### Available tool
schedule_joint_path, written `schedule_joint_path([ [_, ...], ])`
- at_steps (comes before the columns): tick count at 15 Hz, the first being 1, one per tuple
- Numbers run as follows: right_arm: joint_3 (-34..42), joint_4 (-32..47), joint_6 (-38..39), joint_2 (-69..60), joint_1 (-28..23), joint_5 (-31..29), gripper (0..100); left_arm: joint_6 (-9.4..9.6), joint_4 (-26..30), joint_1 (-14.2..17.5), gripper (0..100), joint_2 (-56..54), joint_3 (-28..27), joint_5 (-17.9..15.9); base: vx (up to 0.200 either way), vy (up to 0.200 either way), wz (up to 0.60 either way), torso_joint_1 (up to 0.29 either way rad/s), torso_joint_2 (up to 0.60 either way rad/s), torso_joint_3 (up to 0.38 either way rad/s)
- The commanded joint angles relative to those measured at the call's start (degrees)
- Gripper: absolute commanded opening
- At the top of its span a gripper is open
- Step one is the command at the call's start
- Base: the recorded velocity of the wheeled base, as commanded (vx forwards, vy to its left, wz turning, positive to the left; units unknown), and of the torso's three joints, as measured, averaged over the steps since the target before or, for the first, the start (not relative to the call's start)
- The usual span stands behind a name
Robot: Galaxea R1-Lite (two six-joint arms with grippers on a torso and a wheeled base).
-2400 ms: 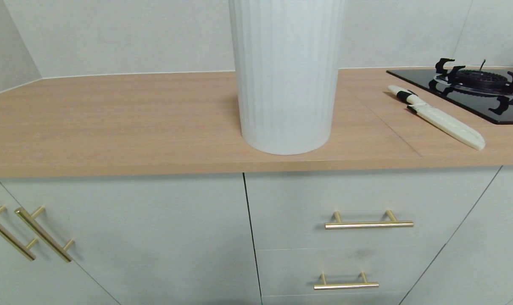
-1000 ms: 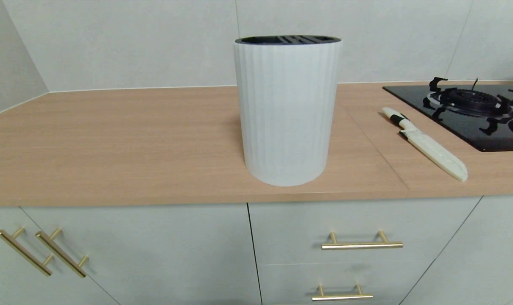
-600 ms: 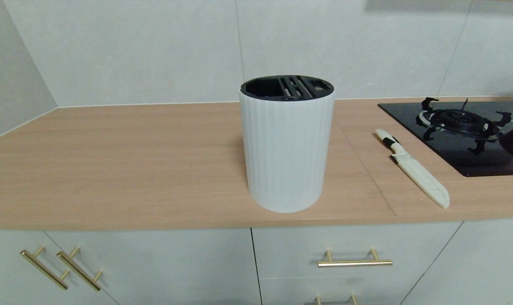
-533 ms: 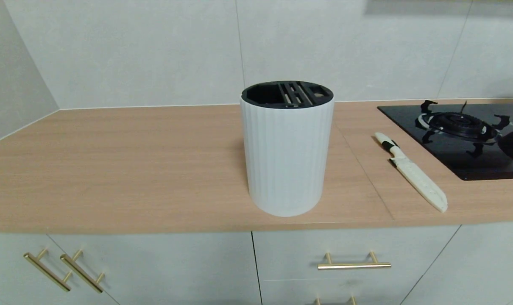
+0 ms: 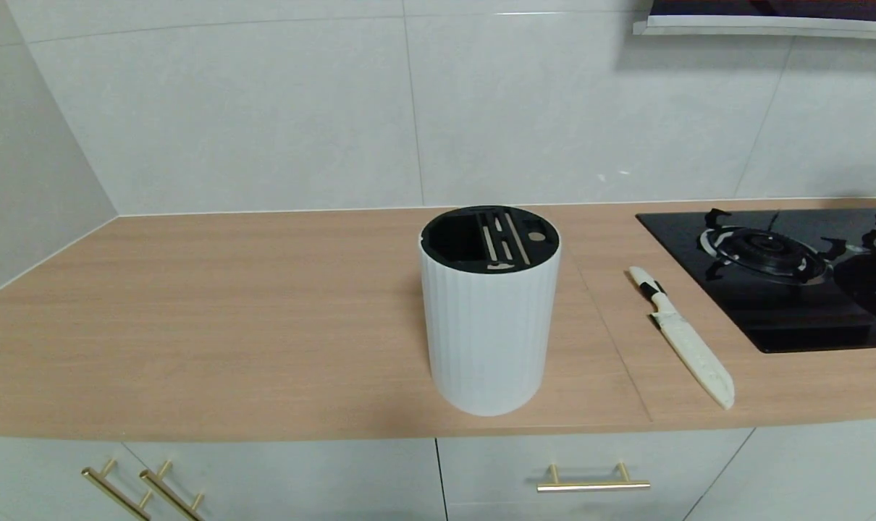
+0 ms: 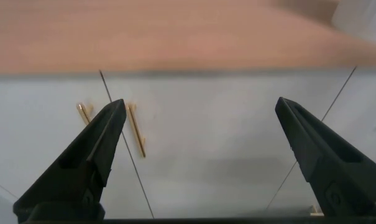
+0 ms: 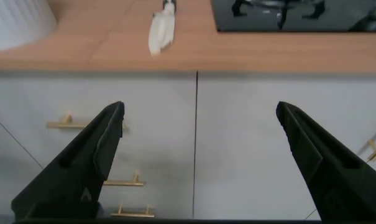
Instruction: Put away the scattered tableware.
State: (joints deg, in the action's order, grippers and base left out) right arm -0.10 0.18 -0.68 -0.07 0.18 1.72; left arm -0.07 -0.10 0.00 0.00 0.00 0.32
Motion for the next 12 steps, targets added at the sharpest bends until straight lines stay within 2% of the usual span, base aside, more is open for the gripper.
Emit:
schedule_joint_path([
  [1, 0.0, 0.0, 0.0, 0.1, 0.0, 0.0, 100, -0.01, 0.0, 0.0, 100, 0.0, 0.0, 0.0, 0.000, 0.000, 0.00, 0.232, -0.52, -0.290],
  [12, 0.0, 0.0, 0.0, 0.1, 0.0, 0.0, 100, -0.01, 0.0, 0.0, 100, 0.0, 0.0, 0.0, 0.000, 0.000, 0.00, 0.264, -0.57, -0.302],
])
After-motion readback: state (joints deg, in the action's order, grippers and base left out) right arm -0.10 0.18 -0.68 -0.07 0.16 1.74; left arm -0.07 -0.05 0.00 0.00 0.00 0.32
